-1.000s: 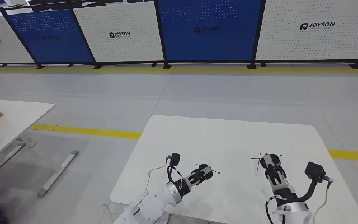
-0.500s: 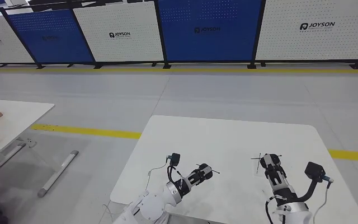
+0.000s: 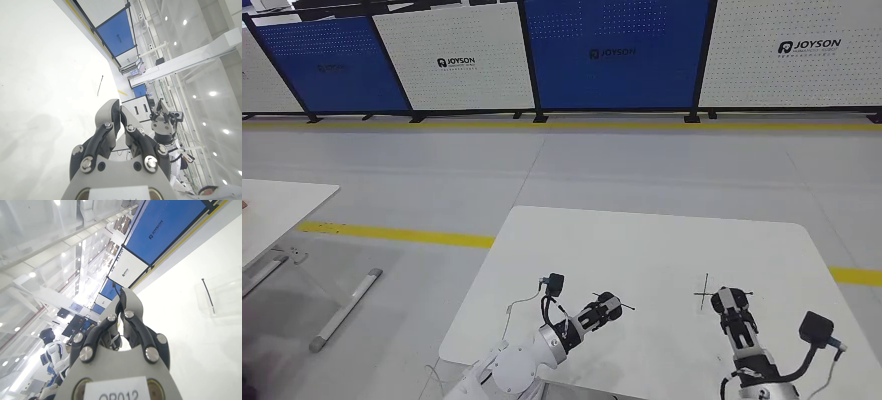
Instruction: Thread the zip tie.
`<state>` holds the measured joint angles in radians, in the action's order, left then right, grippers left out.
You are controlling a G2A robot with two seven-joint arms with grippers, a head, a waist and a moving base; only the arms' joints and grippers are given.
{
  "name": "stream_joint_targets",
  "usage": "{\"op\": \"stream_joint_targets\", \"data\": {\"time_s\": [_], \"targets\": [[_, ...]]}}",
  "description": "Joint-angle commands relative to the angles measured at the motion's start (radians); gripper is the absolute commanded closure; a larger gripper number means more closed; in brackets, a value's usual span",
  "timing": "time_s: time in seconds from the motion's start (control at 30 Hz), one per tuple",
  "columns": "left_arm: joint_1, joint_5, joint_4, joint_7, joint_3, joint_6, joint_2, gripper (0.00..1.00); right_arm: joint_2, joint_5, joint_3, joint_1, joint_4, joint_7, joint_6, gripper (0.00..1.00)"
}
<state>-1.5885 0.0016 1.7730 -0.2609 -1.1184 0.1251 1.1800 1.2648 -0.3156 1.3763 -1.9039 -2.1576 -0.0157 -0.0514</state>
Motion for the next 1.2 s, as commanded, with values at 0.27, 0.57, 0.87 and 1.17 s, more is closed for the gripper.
{"op": "stream_joint_targets", "data": {"time_s": [0.27,0.57,0.87,1.17], "targets": [[0.000,0.000,0.000,0.000,0.000,0.000,0.000,1.00,0.000,0.025,-0.002,-0.006,0.082,0.018,0.037,1.00],[0.000,0.000,0.000,0.000,0.000,0.000,0.000,1.00,0.000,0.025,-0.002,-0.006,0.082,0.018,0.037,1.00],[0.000,0.000,0.000,0.000,0.000,0.000,0.000,1.00,-0.002,-0.110,-0.014,0.039,0.064,0.026,0.017,1.00],[0.000,0.000,0.000,0.000,0.000,0.000,0.000,1.00,0.013,-0.237,-0.157,0.195,0.189,0.103,-0.105,1.00]]}}
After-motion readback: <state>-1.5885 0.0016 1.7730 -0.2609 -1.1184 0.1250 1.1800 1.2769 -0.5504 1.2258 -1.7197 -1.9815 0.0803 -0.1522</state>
